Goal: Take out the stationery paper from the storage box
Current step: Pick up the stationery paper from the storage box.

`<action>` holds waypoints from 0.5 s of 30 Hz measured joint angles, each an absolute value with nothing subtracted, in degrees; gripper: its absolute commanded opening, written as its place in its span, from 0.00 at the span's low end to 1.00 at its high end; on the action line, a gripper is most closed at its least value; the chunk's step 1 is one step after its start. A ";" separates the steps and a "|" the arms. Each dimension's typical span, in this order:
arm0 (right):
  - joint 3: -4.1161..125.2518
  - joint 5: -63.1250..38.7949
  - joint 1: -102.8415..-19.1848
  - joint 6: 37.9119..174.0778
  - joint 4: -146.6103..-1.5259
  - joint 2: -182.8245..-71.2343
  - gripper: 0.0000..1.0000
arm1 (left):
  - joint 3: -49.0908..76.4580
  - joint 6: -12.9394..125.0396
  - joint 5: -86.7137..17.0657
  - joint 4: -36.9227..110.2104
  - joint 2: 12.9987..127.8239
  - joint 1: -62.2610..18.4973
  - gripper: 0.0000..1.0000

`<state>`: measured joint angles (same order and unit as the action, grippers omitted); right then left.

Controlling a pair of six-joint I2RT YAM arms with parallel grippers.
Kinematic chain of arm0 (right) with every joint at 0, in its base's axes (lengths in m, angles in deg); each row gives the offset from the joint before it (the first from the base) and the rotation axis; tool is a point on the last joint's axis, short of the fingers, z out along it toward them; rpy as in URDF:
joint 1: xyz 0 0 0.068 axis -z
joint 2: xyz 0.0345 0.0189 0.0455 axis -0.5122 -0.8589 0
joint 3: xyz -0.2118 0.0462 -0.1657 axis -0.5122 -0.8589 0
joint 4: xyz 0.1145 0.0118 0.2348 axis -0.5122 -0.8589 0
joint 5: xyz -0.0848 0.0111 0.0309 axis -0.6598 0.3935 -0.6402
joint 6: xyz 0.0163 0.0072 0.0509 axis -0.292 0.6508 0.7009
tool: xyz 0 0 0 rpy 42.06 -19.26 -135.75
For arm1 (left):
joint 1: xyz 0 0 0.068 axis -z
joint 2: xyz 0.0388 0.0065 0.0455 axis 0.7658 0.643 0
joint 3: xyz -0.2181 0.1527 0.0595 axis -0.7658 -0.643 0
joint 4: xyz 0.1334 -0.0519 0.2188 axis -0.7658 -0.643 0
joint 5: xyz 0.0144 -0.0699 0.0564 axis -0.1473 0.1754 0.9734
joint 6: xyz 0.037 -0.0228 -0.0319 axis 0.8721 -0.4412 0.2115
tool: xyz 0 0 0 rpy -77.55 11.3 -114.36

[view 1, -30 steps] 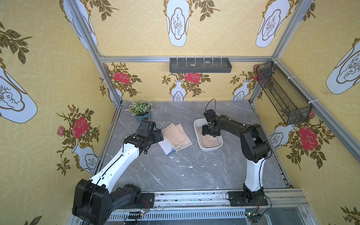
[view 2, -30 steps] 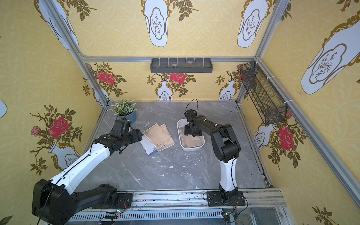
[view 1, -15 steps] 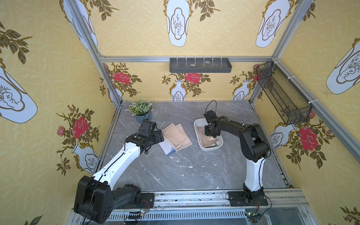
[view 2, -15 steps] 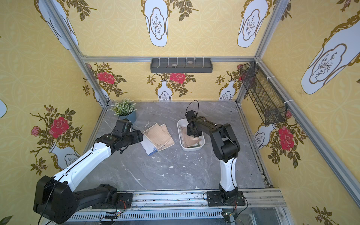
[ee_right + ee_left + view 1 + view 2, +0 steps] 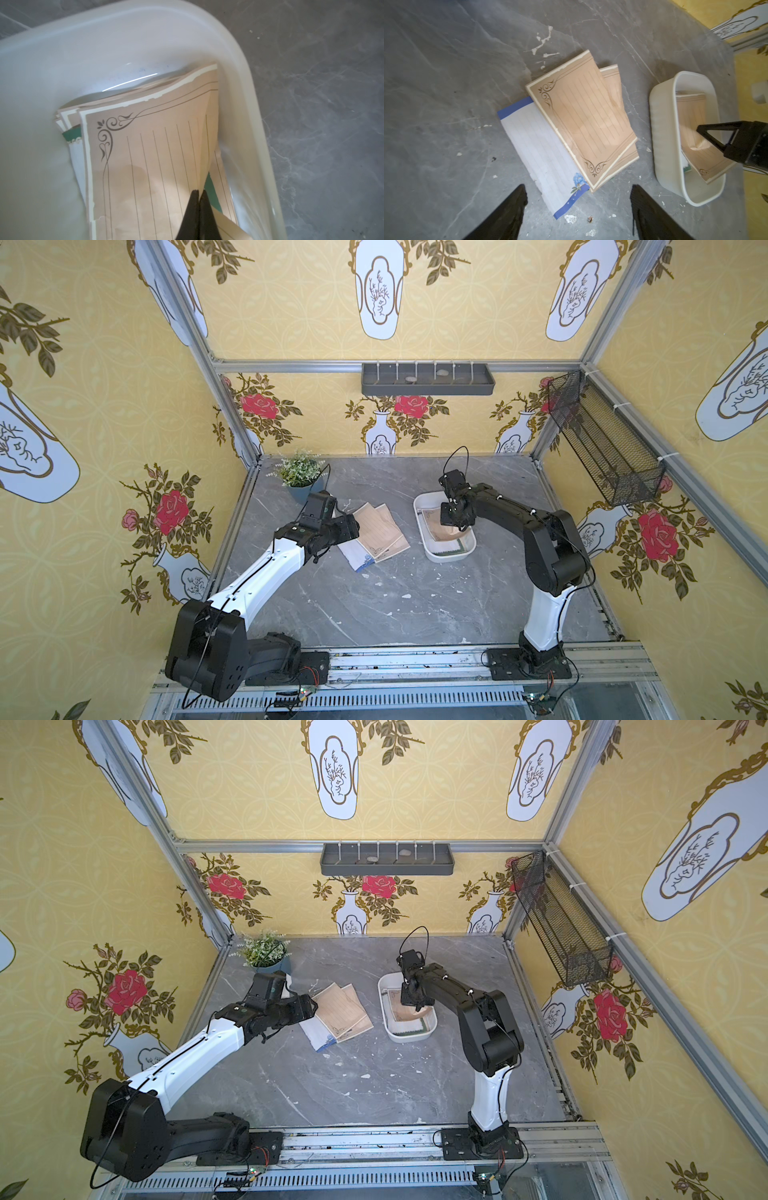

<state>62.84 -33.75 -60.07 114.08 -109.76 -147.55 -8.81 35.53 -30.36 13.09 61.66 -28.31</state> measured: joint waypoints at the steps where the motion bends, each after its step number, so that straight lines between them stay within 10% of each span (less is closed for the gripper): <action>1: 62.84 -33.77 -60.07 114.13 -109.83 -147.09 0.02 | -8.81 35.51 -31.92 14.27 61.87 -28.31 0.80; 15: 59.95 -35.15 -60.44 115.31 -110.59 -137.73 0.02 | -7.52 26.79 -54.52 36.98 72.98 -27.19 0.79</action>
<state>59.95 -35.15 -60.44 115.31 -110.59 -137.73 -7.52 26.79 -54.52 36.98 72.98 -27.19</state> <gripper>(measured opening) 0.048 0.805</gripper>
